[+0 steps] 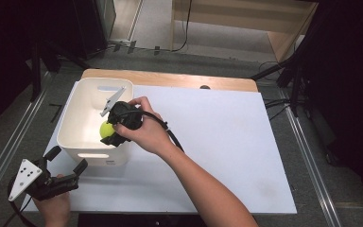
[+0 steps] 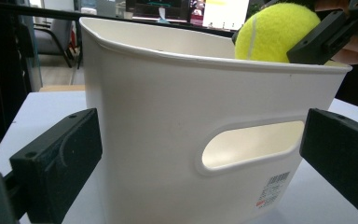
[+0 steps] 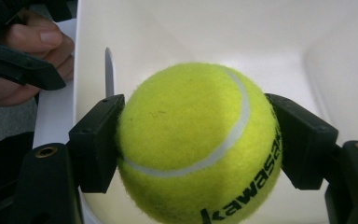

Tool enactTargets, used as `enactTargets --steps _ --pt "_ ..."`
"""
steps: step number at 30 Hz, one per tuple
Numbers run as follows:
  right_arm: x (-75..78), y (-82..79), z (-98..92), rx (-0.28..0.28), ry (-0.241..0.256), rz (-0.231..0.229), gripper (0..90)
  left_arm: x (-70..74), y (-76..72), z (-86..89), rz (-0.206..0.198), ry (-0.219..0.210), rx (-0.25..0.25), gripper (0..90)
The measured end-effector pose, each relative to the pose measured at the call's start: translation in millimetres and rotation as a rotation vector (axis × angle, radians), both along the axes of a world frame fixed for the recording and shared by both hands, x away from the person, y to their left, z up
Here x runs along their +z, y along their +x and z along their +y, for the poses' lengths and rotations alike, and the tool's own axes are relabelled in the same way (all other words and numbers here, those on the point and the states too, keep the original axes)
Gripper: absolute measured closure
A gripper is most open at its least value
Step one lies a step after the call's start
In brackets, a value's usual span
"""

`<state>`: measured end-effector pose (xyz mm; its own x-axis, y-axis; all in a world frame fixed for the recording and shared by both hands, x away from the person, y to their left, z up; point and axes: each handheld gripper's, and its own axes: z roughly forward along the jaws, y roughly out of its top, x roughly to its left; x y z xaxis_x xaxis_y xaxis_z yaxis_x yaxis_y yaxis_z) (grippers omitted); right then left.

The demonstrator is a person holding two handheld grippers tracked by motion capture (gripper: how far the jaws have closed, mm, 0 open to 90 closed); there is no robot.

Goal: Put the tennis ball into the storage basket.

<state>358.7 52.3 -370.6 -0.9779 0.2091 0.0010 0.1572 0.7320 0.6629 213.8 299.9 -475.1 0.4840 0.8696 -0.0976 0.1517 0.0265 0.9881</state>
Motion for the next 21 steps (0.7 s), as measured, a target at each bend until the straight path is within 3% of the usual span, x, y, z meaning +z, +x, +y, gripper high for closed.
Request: enactTargets --steps 15,21 --pt "-4.8 -2.2 0.1 -0.006 -0.026 -0.009 22.7 0.0 0.0 0.2 0.000 -0.001 -0.001 0.0" --pt "5.3 -4.9 -7.0 -0.017 0.024 -0.031 16.3 0.0 0.0 0.0 -0.001 -0.002 -0.001 0.0"
